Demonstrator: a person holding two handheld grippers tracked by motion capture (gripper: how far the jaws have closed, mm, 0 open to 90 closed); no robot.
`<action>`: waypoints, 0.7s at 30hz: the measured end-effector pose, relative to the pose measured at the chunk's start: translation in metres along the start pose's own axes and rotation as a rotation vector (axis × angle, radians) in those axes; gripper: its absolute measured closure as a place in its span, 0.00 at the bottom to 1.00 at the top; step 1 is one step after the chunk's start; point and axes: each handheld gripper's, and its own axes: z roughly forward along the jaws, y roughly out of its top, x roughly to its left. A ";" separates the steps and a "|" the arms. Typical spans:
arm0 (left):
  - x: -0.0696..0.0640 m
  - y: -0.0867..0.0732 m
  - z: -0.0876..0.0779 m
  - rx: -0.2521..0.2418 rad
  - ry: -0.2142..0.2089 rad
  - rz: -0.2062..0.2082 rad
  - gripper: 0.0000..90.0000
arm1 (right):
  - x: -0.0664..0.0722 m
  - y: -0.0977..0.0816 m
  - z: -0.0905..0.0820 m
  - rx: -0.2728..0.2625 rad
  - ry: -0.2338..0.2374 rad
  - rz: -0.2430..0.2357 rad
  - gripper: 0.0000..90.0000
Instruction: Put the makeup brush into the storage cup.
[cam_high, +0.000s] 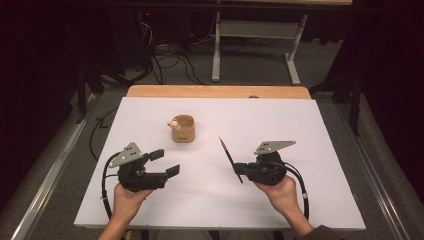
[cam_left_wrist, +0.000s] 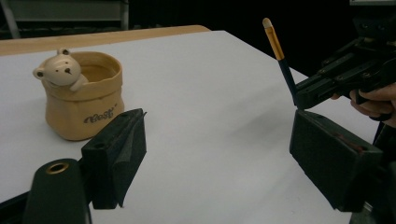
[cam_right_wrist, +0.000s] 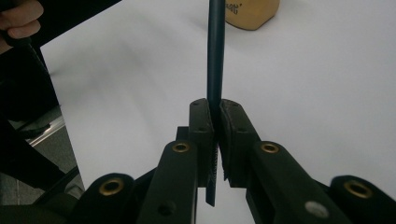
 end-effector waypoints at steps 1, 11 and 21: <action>0.000 0.002 0.001 0.003 -0.011 -0.012 0.21 | 0.000 0.000 0.000 -0.003 0.000 -0.006 0.96; -0.008 0.015 0.013 -0.002 -0.053 -0.001 0.26 | 0.003 0.000 0.002 -0.009 0.006 -0.011 0.96; -0.012 0.021 0.022 0.021 -0.084 0.010 0.27 | 0.005 0.001 0.004 -0.023 0.015 -0.018 0.96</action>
